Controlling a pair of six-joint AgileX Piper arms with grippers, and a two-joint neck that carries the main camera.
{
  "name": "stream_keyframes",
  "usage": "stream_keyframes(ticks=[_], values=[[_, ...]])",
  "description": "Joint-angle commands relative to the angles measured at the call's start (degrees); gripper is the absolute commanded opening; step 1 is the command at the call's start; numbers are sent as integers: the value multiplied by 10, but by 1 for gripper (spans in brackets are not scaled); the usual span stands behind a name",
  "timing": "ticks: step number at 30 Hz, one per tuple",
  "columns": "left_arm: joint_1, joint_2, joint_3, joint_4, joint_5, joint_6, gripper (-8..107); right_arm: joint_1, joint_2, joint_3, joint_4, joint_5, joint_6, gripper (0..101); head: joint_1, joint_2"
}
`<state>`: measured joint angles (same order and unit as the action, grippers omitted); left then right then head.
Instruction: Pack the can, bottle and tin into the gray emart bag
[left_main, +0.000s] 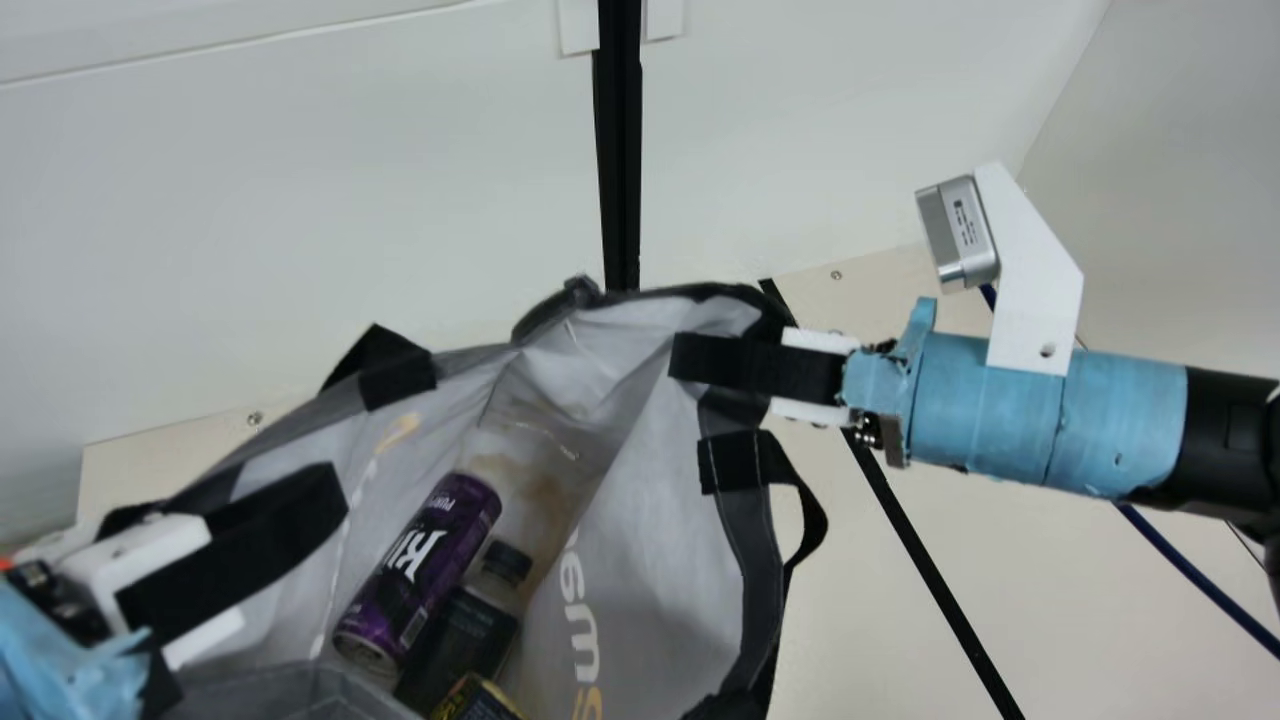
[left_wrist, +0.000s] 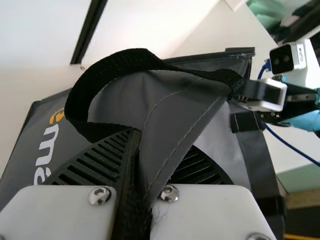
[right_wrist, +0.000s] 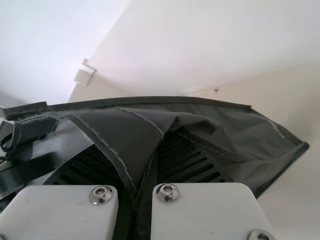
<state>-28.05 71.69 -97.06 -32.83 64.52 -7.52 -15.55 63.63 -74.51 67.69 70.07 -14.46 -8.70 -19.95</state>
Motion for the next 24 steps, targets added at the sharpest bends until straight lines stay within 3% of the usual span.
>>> stream_keyframes(ticks=[1,12,24], values=[[-2,-2,1,-7,11,-1,10,-1,-7,4,-12,-2,8,0,-13,0],[3,-15,54,-53,11,15,10,9,-35,25,-57,-2,23,0,-13,0],[49,5,121,-118,-11,104,10,13,-4,46,-69,-2,-35,0,-13,0]])
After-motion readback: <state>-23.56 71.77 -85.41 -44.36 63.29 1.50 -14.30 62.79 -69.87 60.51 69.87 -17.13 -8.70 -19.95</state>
